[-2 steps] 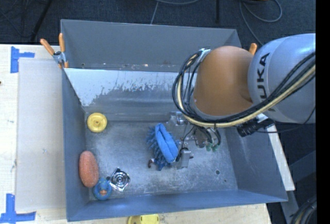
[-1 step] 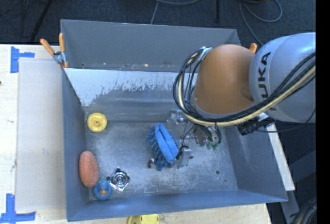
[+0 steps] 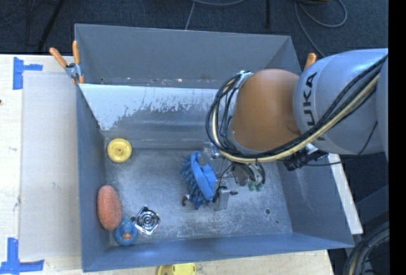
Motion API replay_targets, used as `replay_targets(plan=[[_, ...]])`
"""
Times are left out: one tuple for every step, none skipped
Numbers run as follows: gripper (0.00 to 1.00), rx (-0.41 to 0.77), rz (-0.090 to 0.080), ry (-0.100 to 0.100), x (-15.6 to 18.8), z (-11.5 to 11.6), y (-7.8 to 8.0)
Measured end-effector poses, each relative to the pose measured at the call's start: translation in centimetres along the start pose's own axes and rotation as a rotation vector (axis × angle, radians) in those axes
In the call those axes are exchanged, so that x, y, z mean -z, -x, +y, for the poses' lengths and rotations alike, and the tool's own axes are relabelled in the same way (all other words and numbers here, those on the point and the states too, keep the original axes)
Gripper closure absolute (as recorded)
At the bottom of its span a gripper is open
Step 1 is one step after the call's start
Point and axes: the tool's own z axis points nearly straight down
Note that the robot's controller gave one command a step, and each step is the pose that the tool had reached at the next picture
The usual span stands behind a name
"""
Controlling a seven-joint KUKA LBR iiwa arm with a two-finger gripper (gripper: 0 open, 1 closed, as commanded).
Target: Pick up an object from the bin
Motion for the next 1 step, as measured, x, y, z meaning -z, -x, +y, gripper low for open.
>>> replay_targets(plan=[[0.00,-0.028,0.008,0.000,-3.33,-0.64,-1.35]])
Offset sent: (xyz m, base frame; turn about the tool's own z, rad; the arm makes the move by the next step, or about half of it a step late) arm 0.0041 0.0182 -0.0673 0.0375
